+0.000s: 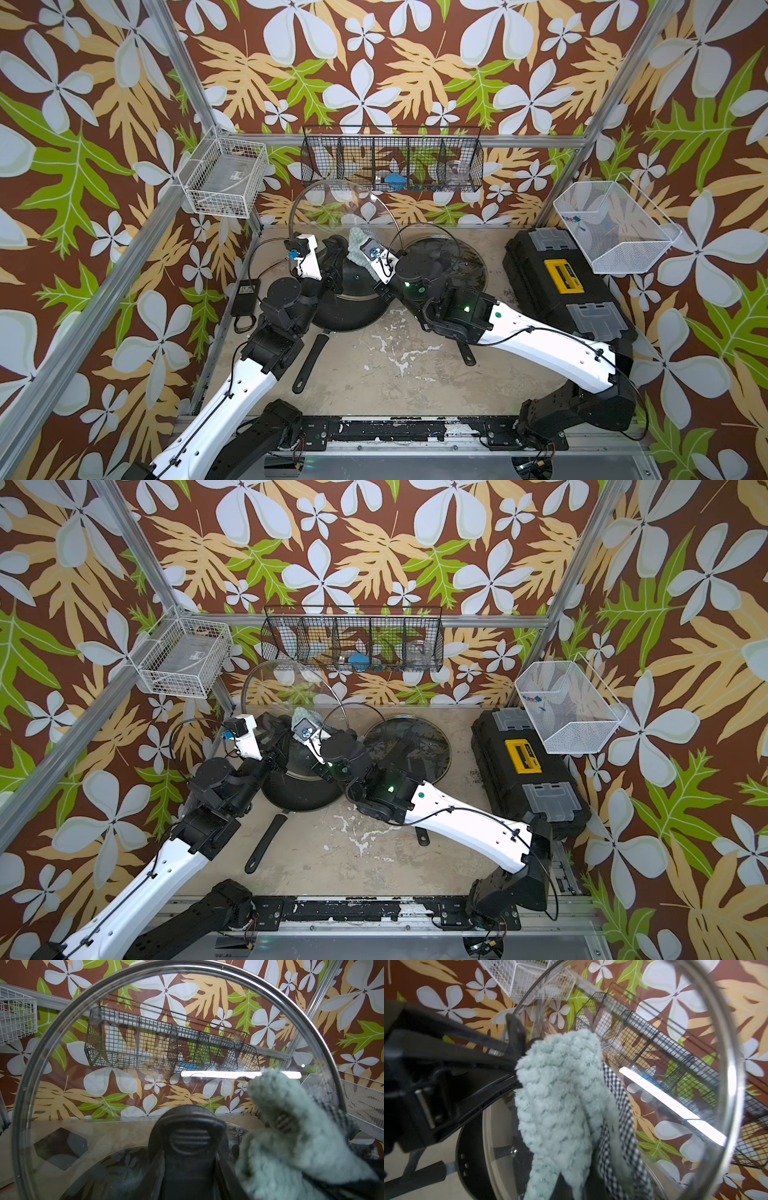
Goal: Wipe the pot lid with a cloth
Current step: Wipe the pot lid.
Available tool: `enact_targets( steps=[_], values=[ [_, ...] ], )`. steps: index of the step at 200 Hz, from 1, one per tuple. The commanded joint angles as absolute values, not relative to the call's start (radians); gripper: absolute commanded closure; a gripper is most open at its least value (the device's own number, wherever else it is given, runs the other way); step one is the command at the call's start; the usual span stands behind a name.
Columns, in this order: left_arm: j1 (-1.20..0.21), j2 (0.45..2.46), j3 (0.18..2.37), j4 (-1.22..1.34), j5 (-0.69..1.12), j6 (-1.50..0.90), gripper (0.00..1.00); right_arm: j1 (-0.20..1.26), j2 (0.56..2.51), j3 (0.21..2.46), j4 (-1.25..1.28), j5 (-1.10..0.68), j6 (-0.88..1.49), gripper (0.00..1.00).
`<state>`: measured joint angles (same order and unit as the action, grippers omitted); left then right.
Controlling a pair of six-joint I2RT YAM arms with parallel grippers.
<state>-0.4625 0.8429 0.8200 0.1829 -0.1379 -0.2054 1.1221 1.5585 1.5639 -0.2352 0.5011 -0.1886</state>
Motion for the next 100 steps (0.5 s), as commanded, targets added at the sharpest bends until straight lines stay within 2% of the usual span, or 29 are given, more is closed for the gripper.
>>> enact_targets(
  steps=[1,100],
  values=[
    [-0.462,0.831,0.842,0.402,-0.076,-0.169,1.00,1.154,1.580,1.546,-0.248,0.482,-0.149,1.00],
    [-0.462,0.809,0.806,0.360,-0.006,0.251,1.00,1.097,1.516,1.602,-0.244,0.598,-0.221,1.00]
  ],
)
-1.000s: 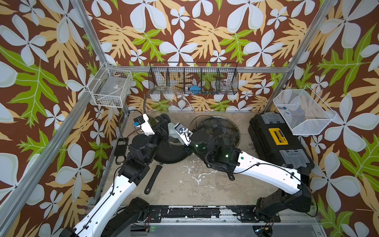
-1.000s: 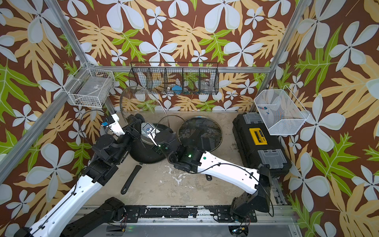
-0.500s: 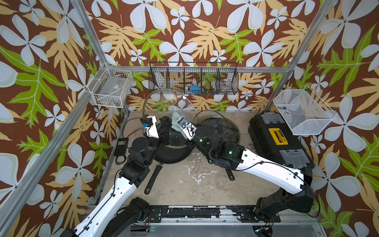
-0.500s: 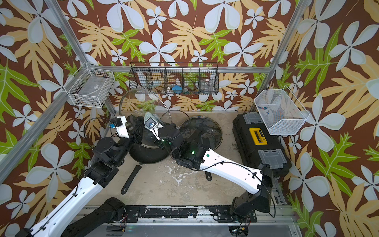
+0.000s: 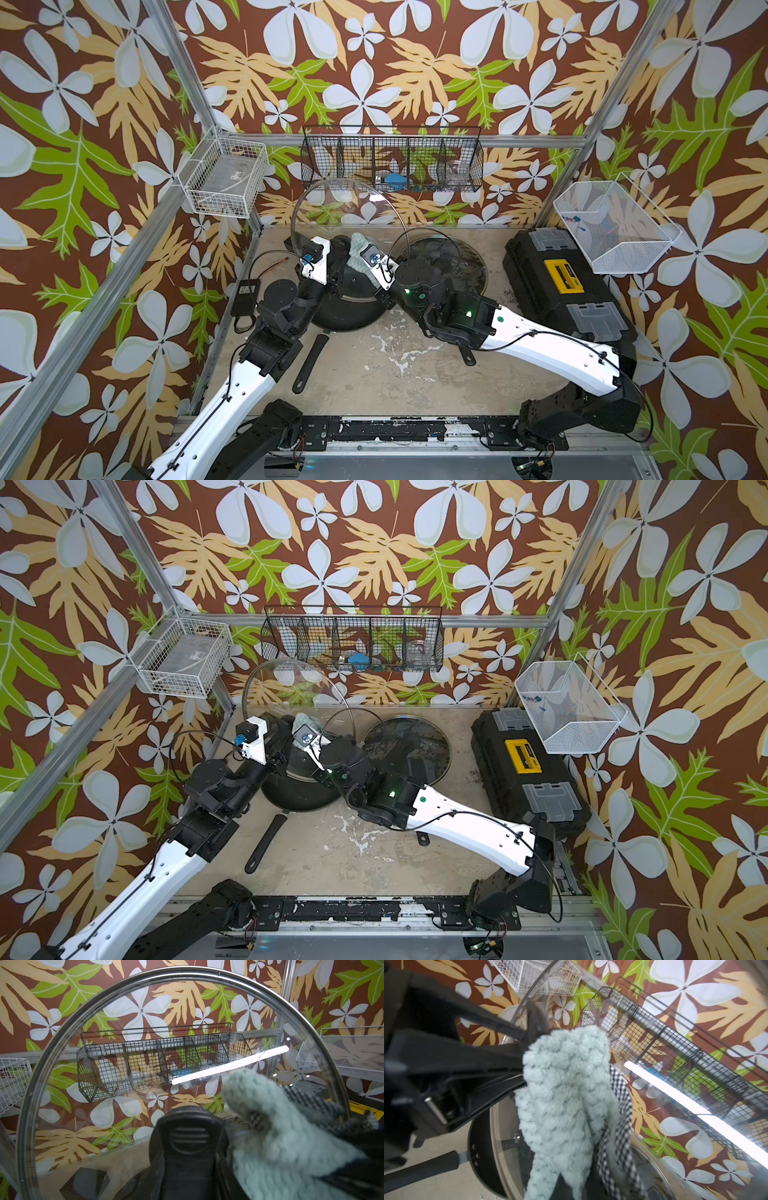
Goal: Wipe the pot lid with a cloth
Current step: Wipe the pot lid.
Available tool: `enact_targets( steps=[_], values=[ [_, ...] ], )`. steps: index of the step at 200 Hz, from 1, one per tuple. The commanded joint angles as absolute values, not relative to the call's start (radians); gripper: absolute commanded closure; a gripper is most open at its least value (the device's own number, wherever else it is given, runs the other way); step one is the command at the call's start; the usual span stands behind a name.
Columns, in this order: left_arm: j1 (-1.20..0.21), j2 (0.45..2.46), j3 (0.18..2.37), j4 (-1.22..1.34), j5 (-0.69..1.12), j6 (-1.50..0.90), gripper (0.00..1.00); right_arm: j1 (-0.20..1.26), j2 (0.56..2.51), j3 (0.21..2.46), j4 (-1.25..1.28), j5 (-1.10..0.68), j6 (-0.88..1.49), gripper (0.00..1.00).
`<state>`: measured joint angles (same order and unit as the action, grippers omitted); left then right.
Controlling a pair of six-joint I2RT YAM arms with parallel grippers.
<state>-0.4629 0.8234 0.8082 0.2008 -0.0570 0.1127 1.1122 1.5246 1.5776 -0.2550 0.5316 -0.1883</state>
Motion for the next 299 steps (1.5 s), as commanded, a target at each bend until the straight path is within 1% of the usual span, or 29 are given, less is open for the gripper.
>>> enact_targets(
  steps=[1,34,66,92,134,157,181,226,248,260,299],
  values=[
    [-0.462,0.809,0.806,0.360,-0.005,0.254,1.00,1.097,1.516,1.602,-0.245,0.598,-0.221,1.00],
    [-0.462,0.788,0.768,0.407,0.062,0.335,1.00,1.100,1.530,1.600,-0.267,0.550,-0.198,1.00],
    [-0.462,0.782,0.759,0.414,0.082,0.384,1.00,1.145,1.557,1.559,-0.263,0.512,-0.160,1.00],
    [-0.462,0.777,0.747,0.413,0.089,0.411,1.00,1.147,1.557,1.554,-0.259,0.544,-0.160,1.00],
    [-0.462,0.759,0.710,0.420,0.104,0.546,1.00,1.077,1.493,1.559,-0.240,0.580,-0.195,1.00],
    [-0.462,0.747,0.681,0.429,0.136,0.661,1.00,1.043,1.486,1.590,-0.246,0.590,-0.220,1.00],
    [-0.462,0.735,0.653,0.447,0.157,0.760,1.00,1.042,1.492,1.602,-0.253,0.554,-0.225,1.00],
    [-0.462,0.729,0.637,0.445,0.204,0.855,1.00,1.113,1.544,1.583,-0.255,0.526,-0.243,1.00],
    [-0.462,0.729,0.629,0.444,0.205,0.907,1.00,1.119,1.544,1.578,-0.249,0.545,-0.247,1.00],
    [-0.462,0.730,0.629,0.442,0.192,0.910,1.00,1.110,1.530,1.569,-0.232,0.572,-0.257,1.00],
    [-0.462,0.729,0.635,0.421,0.202,0.984,1.00,1.015,1.508,1.609,-0.251,0.561,-0.245,1.00]
  ],
)
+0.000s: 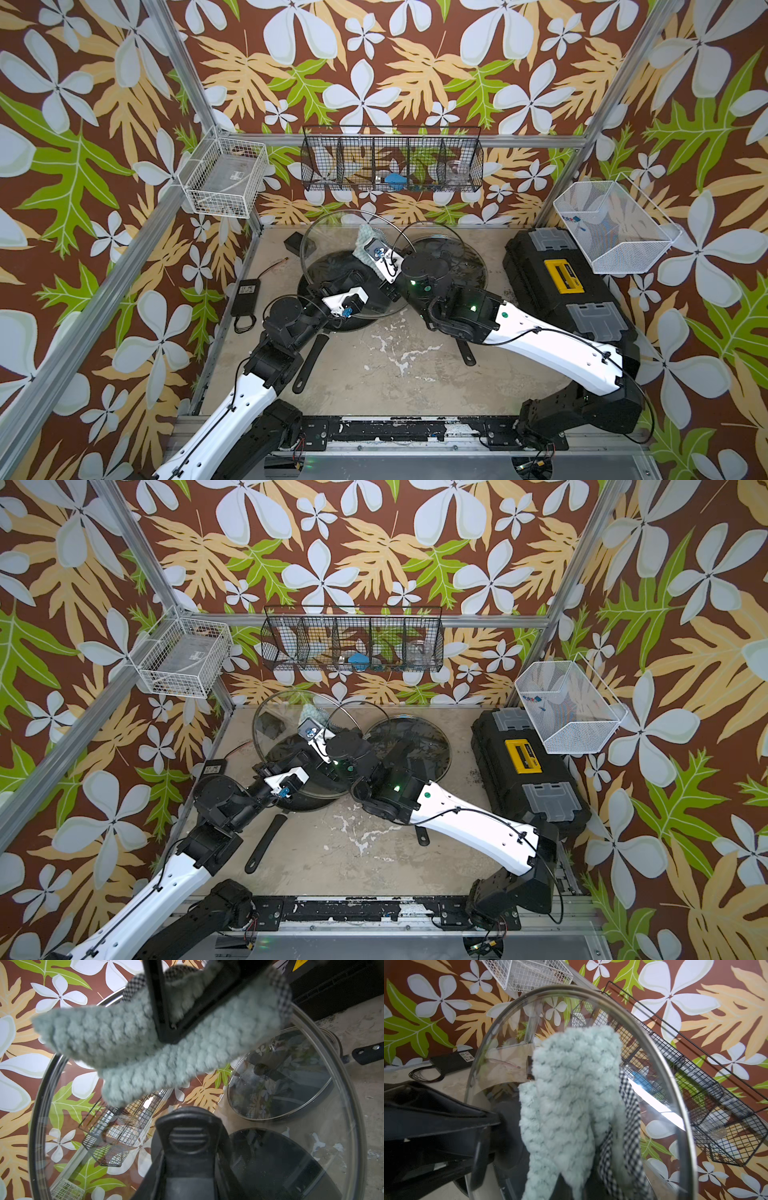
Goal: Wipe the pot lid with a cloth
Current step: Wipe the pot lid.
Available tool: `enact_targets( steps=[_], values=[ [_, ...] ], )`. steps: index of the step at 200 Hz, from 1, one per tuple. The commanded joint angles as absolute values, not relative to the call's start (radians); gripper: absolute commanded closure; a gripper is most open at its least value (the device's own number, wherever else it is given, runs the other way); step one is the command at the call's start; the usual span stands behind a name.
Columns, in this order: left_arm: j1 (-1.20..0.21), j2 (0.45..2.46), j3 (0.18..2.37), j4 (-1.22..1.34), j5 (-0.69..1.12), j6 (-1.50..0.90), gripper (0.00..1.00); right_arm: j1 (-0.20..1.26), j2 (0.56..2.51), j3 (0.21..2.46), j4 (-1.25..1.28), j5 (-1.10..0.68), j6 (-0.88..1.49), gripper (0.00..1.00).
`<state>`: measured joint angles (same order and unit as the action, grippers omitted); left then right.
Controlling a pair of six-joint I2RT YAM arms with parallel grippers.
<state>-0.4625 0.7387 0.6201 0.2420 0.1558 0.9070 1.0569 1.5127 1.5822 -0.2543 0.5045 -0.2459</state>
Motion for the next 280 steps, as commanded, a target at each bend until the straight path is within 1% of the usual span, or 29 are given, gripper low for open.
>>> enact_targets(
  steps=[1,22,41,91,123,148,181,235,265,280],
  values=[
    [-0.462,0.729,0.635,0.420,0.203,0.987,1.00,1.015,1.507,1.611,-0.251,0.561,-0.247,1.00],
    [-0.462,0.734,0.638,0.405,0.218,1.028,1.00,1.008,1.517,1.629,-0.260,0.565,-0.271,1.00],
    [-0.462,0.741,0.645,0.380,0.236,1.077,1.00,1.016,1.525,1.635,-0.276,0.518,-0.257,1.00],
    [-0.462,0.746,0.655,0.317,0.246,1.248,1.00,1.110,1.561,1.618,-0.292,0.482,-0.352,1.00],
    [-0.462,0.746,0.651,0.287,0.215,1.328,1.00,1.106,1.554,1.620,-0.281,0.530,-0.396,1.00],
    [-0.463,0.752,0.647,0.264,0.187,1.379,1.00,1.065,1.549,1.666,-0.277,0.544,-0.392,1.00],
    [-0.463,0.747,0.638,0.262,0.169,1.409,1.00,1.054,1.587,1.730,-0.294,0.544,-0.434,1.00],
    [-0.466,0.736,0.627,0.258,0.159,1.436,1.00,1.099,1.653,1.769,-0.354,0.390,-0.521,1.00],
    [-0.469,0.738,0.627,0.256,0.158,1.437,1.00,1.106,1.687,1.807,-0.400,0.383,-0.562,1.00],
    [-0.471,0.740,0.624,0.252,0.158,1.440,1.00,1.107,1.688,1.812,-0.383,0.405,-0.580,1.00]
  ],
)
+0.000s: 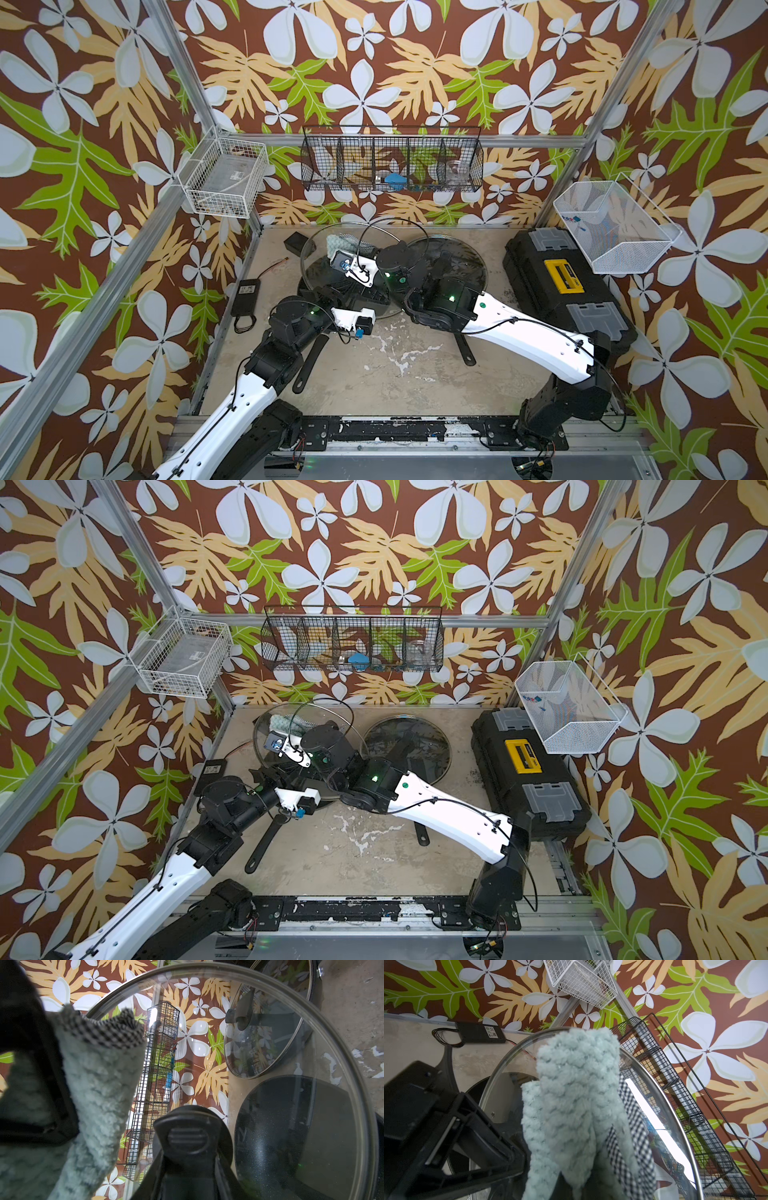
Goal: Wipe the pot lid with a cloth
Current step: Wipe the pot lid.
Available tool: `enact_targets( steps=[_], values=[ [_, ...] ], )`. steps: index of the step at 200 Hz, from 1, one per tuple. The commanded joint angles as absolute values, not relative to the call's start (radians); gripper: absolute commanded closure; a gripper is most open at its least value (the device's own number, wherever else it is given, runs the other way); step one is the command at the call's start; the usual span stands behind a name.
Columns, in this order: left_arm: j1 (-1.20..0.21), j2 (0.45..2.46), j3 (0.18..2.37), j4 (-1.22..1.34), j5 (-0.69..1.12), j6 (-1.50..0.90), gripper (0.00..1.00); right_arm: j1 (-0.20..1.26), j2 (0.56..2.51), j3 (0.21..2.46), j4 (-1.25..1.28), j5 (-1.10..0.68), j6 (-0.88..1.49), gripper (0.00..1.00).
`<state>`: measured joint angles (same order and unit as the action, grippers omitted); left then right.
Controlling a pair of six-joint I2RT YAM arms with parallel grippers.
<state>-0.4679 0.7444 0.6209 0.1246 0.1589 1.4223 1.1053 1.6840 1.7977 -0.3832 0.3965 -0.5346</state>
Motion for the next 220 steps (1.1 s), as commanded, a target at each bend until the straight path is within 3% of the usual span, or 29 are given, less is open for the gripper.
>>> enact_targets(
  steps=[1,73,138,220],
  values=[
    [-0.472,0.740,0.624,0.252,0.158,1.440,1.00,1.107,1.689,1.814,-0.380,0.407,-0.581,1.00],
    [-0.473,0.738,0.612,0.247,0.137,1.471,1.00,1.099,1.834,2.043,-0.444,0.424,-0.588,1.00],
    [-0.476,0.736,0.607,0.247,0.138,1.471,1.00,1.136,1.886,2.060,-0.509,0.351,-0.615,1.00],
    [-0.476,0.733,0.604,0.247,0.140,1.461,1.00,1.070,1.899,2.153,-0.427,0.495,-0.613,1.00]
  ],
)
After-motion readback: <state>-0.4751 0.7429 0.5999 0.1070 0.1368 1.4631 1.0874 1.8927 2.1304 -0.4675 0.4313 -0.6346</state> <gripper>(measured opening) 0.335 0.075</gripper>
